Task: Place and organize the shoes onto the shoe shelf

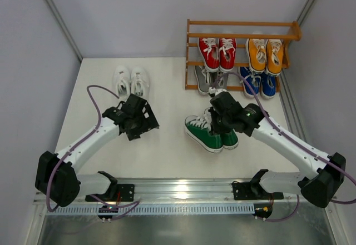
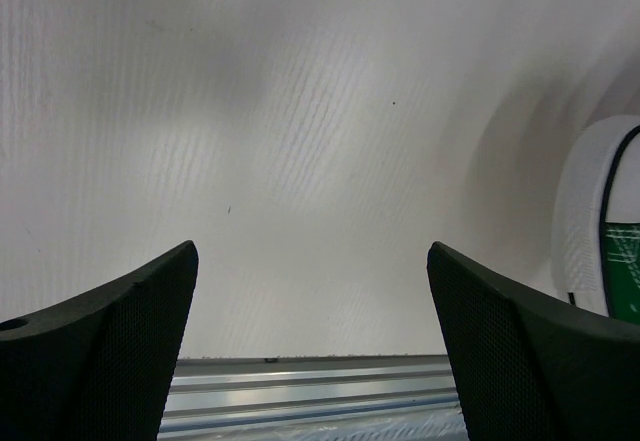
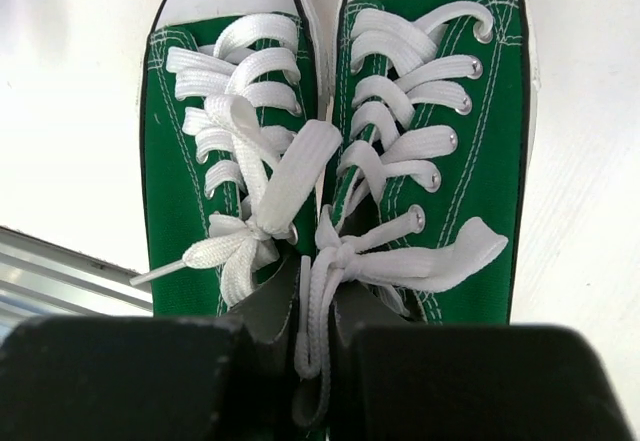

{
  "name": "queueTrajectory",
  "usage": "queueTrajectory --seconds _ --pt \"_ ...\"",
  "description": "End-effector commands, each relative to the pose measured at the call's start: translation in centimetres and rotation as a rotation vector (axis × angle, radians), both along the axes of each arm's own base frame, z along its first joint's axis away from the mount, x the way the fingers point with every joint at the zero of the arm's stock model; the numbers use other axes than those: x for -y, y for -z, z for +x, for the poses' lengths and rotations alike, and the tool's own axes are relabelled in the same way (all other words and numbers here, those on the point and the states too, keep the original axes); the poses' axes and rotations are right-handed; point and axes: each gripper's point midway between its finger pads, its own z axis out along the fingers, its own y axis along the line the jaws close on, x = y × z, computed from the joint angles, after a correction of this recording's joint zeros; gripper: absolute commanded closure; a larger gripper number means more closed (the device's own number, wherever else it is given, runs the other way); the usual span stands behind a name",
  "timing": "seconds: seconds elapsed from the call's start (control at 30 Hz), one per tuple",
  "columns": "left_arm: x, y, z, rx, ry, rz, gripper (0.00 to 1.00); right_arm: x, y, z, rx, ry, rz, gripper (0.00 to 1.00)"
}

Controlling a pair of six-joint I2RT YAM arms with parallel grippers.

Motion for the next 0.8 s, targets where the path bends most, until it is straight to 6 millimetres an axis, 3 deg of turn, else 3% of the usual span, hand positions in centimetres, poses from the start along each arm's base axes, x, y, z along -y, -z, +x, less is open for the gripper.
queueTrajectory --seconds 0.0,0.17,0.27,0.4,0.5,0.57,0.6,0.67,0.7,0.77 --pt "0.8 -1.8 1.7 0.06 0.041 -0.029 0.07 -0.5 -7.4 2.6 0.206 0.008 0.124 0.96" --pt "0.6 -2.8 2.2 0.087 0.069 -0.031 0.07 0.5 -11.7 3.9 0.295 0.045 0.151 0.96" --pt "0.4 -3.6 2.3 0.107 0.087 -0.035 0.06 2.3 -14.9 5.8 0.388 0.1 0.147 0.96" --pt "0.5 -4.9 2.4 0.151 0.118 -0.049 0.07 5.6 -20.2 9.3 0.523 0.199 0.128 0.96" --pt "0.3 -5.2 2.2 0.168 0.147 -0.037 0.07 7.6 -26.8 10.8 0.681 0.243 0.13 0.96" --pt "0.0 -5.3 1.8 0.166 0.158 -0.026 0.07 8.6 -28.5 12.0 0.725 0.261 0.106 0.96" --pt "-0.2 -5.4 1.8 0.173 0.161 -0.021 0.07 9.2 -30.9 12.2 0.781 0.277 0.122 0.96" --pt "-0.3 -5.5 1.7 0.183 0.166 -0.021 0.07 10.8 -31.7 14.0 0.806 0.308 0.081 0.96" --pt "-0.4 -5.6 1.8 0.194 0.173 -0.019 0.07 11.5 -33.5 14.4 0.847 0.323 0.094 0.96" --pt "-0.5 -5.5 2.0 0.199 0.177 -0.012 0.07 12.9 -33.8 17.0 0.863 0.347 0.078 0.96"
